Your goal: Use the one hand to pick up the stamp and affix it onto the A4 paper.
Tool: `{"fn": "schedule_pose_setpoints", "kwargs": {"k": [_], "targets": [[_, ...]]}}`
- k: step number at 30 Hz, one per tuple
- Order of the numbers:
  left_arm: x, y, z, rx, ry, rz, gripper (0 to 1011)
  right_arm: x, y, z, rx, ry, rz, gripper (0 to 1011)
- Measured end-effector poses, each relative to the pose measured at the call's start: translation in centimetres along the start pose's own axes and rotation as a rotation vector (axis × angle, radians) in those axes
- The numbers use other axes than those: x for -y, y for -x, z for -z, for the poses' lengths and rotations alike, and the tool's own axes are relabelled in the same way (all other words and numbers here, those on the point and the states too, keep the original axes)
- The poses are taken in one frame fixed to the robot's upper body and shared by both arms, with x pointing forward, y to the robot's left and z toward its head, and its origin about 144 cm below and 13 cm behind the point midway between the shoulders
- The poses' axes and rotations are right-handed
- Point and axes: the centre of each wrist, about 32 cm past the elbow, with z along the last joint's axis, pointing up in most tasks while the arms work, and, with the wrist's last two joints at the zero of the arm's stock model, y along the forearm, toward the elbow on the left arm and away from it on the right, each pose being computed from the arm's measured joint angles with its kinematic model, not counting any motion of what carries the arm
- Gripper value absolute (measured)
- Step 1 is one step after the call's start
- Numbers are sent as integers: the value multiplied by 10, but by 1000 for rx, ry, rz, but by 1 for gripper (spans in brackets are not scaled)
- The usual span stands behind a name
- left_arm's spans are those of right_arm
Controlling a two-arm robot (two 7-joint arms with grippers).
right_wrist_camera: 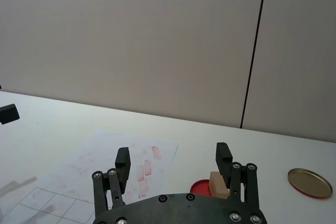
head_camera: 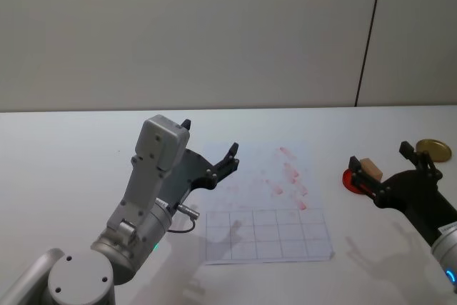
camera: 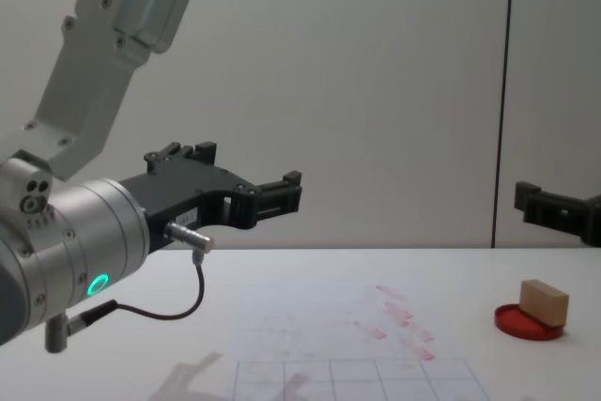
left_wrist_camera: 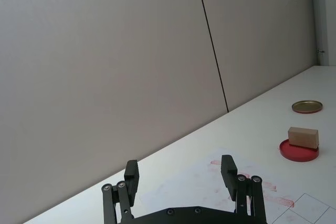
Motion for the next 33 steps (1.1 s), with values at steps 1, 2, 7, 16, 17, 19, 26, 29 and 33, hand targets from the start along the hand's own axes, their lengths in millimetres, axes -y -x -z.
{"fn": "schedule_pose_setpoints", "kwargs": {"k": [1,2,7,16,17,19,26,29,33], "targets": [[0,0,0,0,0,0,993,0,0,0,0,0,0,1001],[0,0,0,0,0,0,993,0,0,0,0,0,0,1001],[0,0,0,0,0,0,993,0,0,0,0,0,0,1001],[0,0,0,0,0,0,993,0,0,0,0,0,0,1001],[0,0,0,0,0,0,993,0,0,0,0,0,0,1001],[0,0,0,0,0,0,993,0,0,0,0,0,0,1001],[0,0,0,0,0,0,993,0,0,0,0,0,0,1001],[0,0,0,0,0,0,993,0,0,0,0,0,-1,1001],[0,0,0,0,0,0,993,0,0,0,0,0,-1,1001]]}}
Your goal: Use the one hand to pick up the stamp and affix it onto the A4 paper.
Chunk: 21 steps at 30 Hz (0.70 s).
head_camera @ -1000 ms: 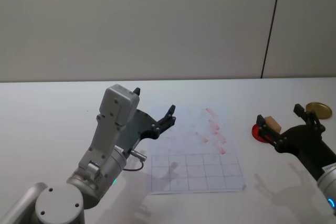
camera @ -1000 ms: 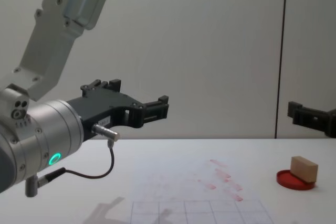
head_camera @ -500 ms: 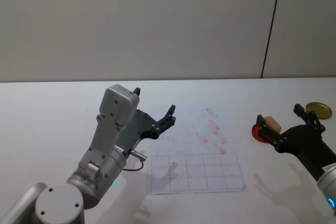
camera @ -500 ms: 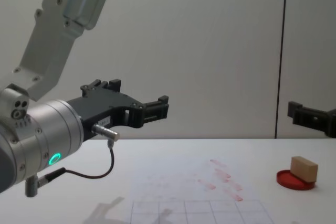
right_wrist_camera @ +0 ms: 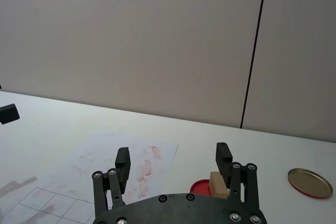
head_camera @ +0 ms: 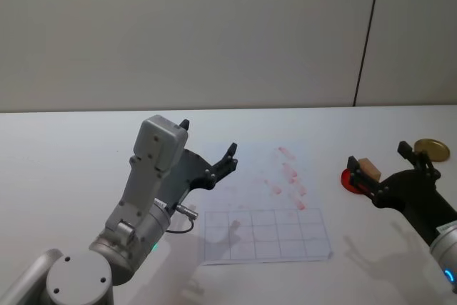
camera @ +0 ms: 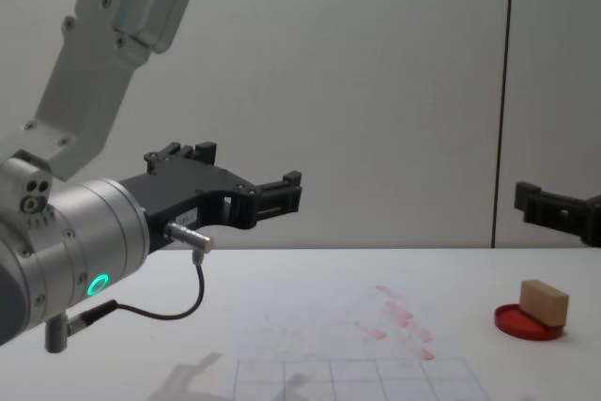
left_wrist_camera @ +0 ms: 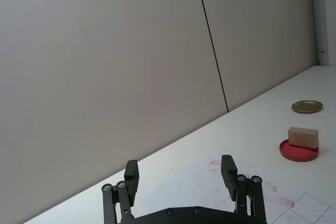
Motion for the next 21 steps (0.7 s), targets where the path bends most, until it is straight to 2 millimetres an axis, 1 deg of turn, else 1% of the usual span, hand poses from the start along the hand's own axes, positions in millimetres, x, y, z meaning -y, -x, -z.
{"fn": "schedule_pose_setpoints", "kwargs": {"k": [21], "targets": [[0,0,0,0,0,0,993,0,0,0,0,0,0,1001]]}}
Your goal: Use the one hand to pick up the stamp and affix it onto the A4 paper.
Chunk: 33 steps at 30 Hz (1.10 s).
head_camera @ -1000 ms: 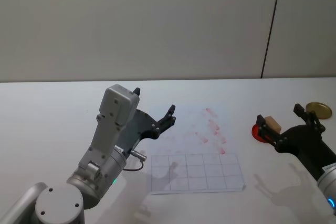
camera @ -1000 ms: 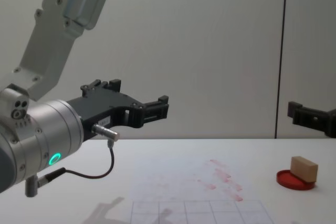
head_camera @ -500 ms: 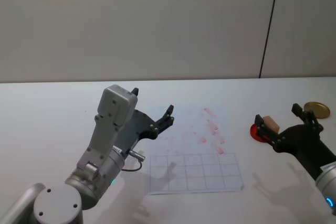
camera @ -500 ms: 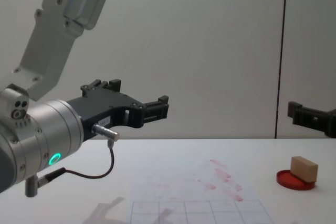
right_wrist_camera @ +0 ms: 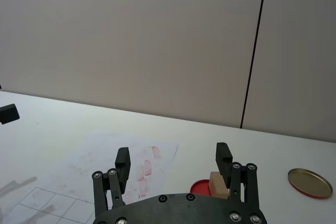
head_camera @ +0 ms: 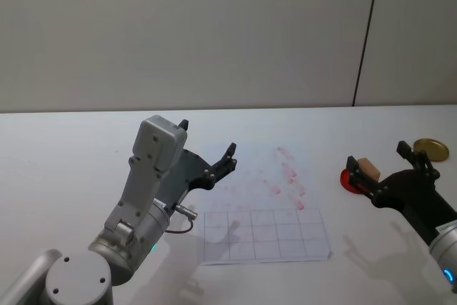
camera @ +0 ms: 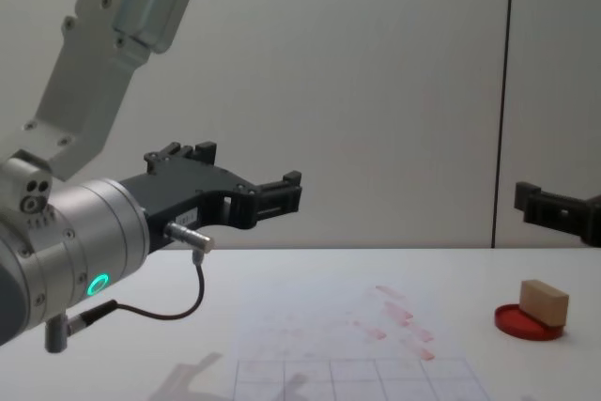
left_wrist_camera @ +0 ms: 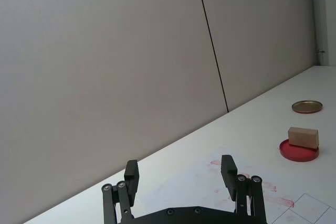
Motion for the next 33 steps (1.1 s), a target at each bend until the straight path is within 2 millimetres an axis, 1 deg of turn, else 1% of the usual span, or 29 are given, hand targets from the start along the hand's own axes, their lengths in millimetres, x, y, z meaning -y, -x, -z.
{"fn": "schedule_pose_setpoints", "kwargs": {"k": [11,18,24,33], "targets": [[0,0,0,0,0,0,993,0,-1,0,0,6,5,1001],[0,0,0,0,0,0,993,-4,-3,0,-10,41,30,1001],[0,0,0,0,0,0,993,-11,-7,1,-27,96,63,1001],[0,0,0,0,0,0,993,-31,-14,1,-56,192,115,1001]]}}
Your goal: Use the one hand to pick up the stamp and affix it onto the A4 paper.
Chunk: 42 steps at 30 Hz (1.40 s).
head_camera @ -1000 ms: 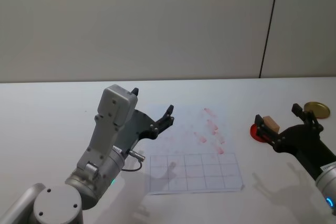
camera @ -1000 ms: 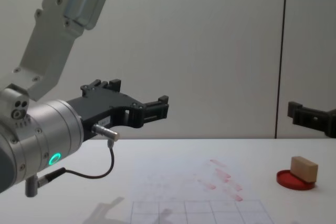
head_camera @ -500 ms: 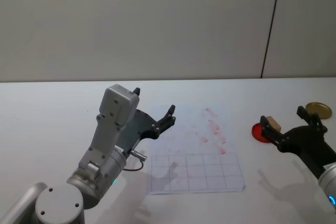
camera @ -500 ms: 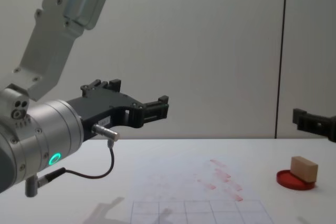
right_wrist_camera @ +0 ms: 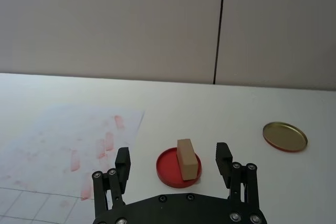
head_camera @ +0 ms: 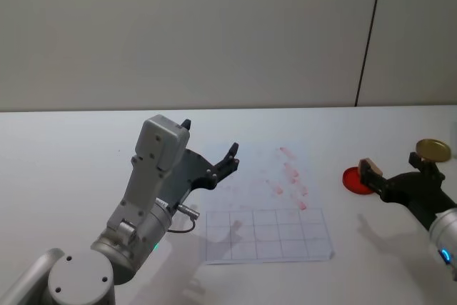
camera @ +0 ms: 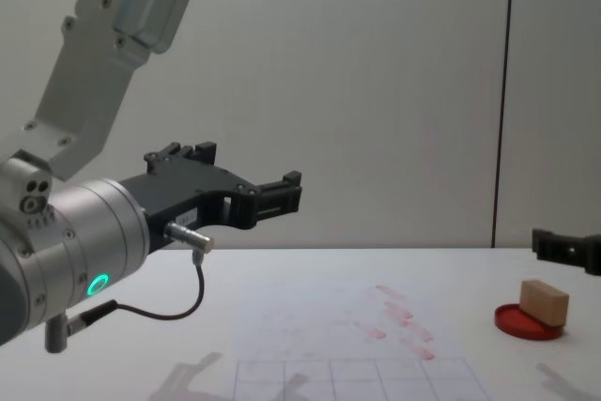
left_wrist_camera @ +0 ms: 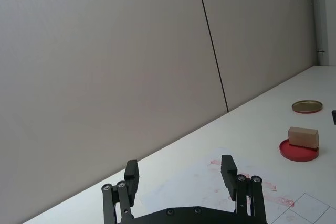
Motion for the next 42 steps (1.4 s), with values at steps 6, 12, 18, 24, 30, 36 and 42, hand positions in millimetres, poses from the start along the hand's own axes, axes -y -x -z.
{"fn": "schedule_pose_setpoints", "kwargs": {"k": [6,12,18,24,30,36,42], "targets": [[0,0,0,0,0,0,993,-16,-4,-5,-22,61,31,1001],[0,0,0,0,0,0,993,-31,-9,-11,-41,113,54,1001],[0,0,0,0,0,0,993,-43,-13,-16,-53,156,63,1001],[0,0,0,0,0,0,993,-57,-16,-18,-58,200,60,1001],[0,0,0,0,0,0,993,-72,-17,-17,-51,240,49,1001],[0,0,0,0,0,0,993,-82,-18,-15,-43,263,39,925],[0,0,0,0,0,0,993,-91,-19,-13,-34,278,24,755]]}}
